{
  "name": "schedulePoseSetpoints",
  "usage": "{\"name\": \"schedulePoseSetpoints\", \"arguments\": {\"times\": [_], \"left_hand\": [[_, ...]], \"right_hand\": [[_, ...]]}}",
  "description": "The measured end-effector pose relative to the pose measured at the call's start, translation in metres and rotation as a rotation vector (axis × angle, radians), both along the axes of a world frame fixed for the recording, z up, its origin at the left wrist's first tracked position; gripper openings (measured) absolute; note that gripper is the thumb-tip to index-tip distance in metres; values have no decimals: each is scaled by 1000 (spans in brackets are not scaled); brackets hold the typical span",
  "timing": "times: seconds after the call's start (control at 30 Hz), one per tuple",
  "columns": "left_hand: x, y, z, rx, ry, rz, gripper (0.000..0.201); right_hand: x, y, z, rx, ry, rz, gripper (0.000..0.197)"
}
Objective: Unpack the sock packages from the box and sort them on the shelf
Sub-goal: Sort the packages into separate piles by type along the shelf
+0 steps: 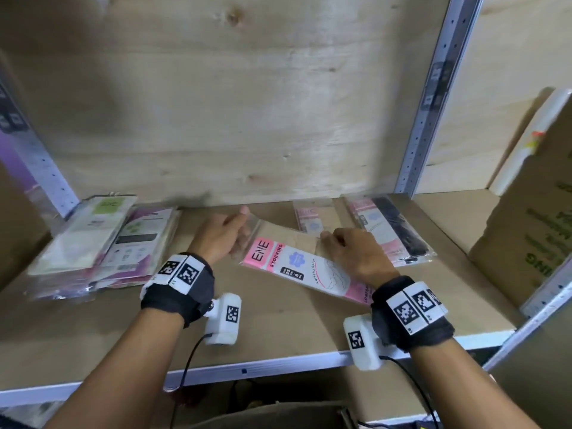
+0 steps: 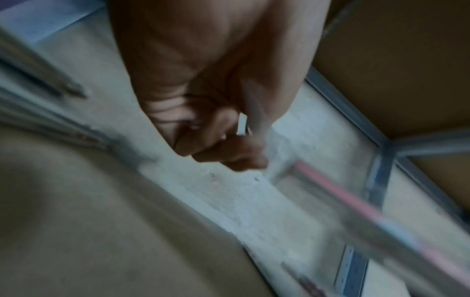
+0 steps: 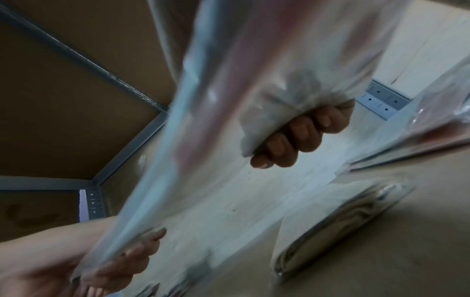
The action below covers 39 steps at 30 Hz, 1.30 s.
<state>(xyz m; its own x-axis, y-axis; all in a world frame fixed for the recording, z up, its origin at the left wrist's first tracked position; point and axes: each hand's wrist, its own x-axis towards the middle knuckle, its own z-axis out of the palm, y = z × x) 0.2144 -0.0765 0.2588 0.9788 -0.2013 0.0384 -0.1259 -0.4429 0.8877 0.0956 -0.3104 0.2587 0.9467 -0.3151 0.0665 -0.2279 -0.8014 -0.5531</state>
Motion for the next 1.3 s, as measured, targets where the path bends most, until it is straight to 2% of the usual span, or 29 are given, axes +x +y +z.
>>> {"name": "schedulePoseSetpoints", "arguments": {"times": [0.1,0.17,0.3,0.4,0.47,0.57,0.63,0.67,0.73,0.83,1.03,1.2,1.3], "left_hand": [[-1,-2,0,181,-228,16,65],[0,0,2,217,-275,11,66],[5,3,0,94,-229,-17,58],[5,9,3,-76,-153,26,60],[8,15,4,-123,-155,46,61],[8,19,5,-139,-179,80,58],[5,16,5,-151,-198,121,54],[3,13,5,-165,-204,137,53],[-2,8,6,-190,-220,159,53],[-8,4,7,-196,-222,191,57],[-19,0,8,-267,-99,196,55],[-33,-5,20,-708,228,94,40],[-38,-2,25,-824,396,3,41]], "right_hand": [[1,-1,0,13,-16,25,47],[1,-1,1,7,-40,67,47],[-2,-3,3,-6,-129,52,47],[-4,-11,4,30,-93,27,50],[-7,-18,5,227,-34,59,48],[-10,-23,2,661,-32,57,42],[-7,-22,-3,760,-76,-33,35],[-5,-20,-4,713,-99,-87,33],[1,-17,-7,480,-122,-169,36],[2,-15,-8,212,-110,-219,44],[7,-13,-9,140,-165,-278,58],[9,-12,-7,163,-235,-297,63],[12,-10,-8,180,-270,-295,63]]}}
